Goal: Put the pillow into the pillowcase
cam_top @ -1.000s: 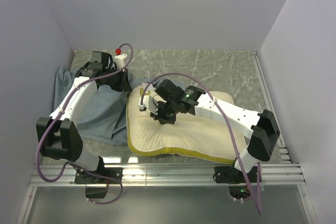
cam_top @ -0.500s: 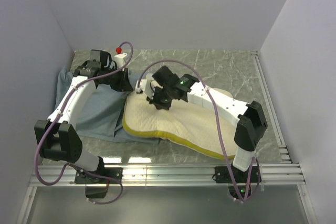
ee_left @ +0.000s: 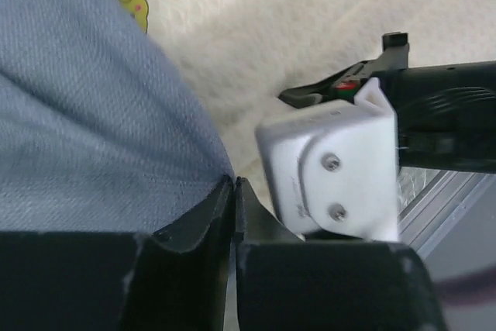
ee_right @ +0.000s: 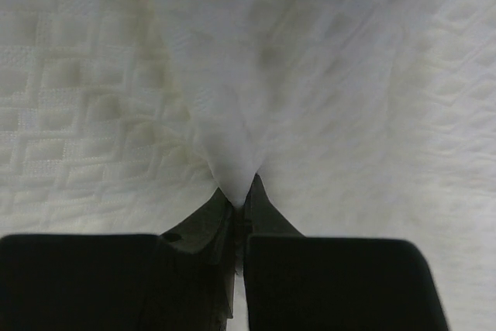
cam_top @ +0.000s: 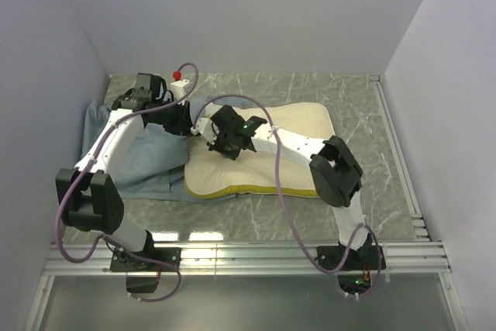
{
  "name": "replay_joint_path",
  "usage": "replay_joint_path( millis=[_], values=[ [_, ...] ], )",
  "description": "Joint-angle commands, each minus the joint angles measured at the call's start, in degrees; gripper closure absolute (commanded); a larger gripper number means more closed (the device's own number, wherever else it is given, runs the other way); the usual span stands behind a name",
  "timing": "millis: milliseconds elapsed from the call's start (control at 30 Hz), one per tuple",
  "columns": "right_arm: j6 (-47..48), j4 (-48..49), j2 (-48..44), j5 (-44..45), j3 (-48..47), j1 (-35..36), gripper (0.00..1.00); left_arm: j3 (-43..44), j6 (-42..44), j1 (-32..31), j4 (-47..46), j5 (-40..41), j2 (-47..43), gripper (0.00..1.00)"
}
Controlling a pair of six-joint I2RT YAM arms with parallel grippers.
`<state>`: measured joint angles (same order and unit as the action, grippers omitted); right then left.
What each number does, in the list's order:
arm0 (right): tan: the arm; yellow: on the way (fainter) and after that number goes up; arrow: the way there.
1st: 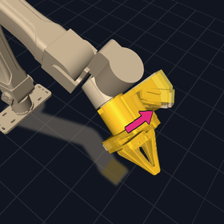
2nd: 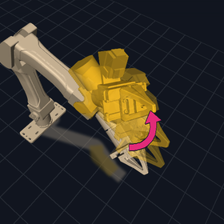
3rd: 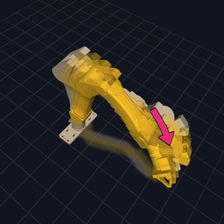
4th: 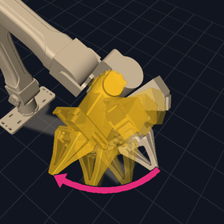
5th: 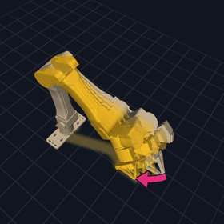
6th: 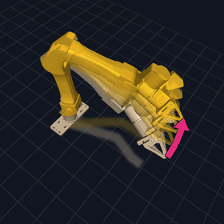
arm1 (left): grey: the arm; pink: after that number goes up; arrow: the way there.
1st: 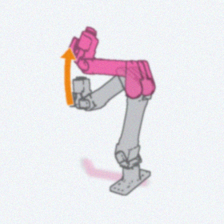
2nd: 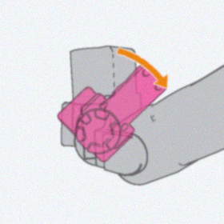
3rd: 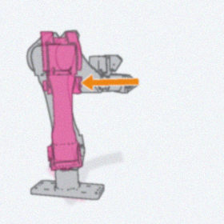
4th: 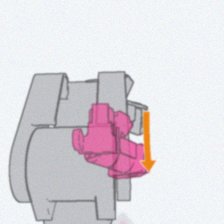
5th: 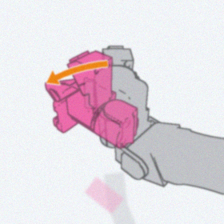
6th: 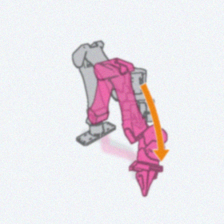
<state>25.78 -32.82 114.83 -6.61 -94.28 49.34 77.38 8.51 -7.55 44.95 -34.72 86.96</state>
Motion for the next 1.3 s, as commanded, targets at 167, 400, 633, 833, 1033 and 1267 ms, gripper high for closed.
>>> replay_joint_path(
  millis=[167,400,633,833,1033,1267],
  values=[
    [-10.38,8.91,1.81,3.01,-4.68,-2.85,1.00,-0.74,1.58,10.59,-0.39,-1.49,-2.48,0.43],
    [-15.93,7.86,1.28,-1.56,-5.65,-4.17,1.00,-12.67,22.74,14.76,7.60,7.38,-18.10,0.34],
    [-17.43,6.36,2.24,-3.49,-7.67,-4.25,1.00,-28.77,24.02,13.53,0.61,8.97,-26.31,0.49],
    [-18.48,6.01,2.25,-4.55,-7.50,-4.25,1.00,-34.49,14.70,4.40,-15.84,20.65,-23.25,0.51],
    [-19.89,6.10,2.33,-4.81,-7.41,-4.78,1.00,-33.61,8.54,4.30,-24.81,29.97,-15.59,0.49],
    [-21.38,6.27,2.07,-5.69,-6.53,-5.22,1.00,-34.58,6.61,4.30,-30.53,33.14,-12.78,0.43]
  ],
)
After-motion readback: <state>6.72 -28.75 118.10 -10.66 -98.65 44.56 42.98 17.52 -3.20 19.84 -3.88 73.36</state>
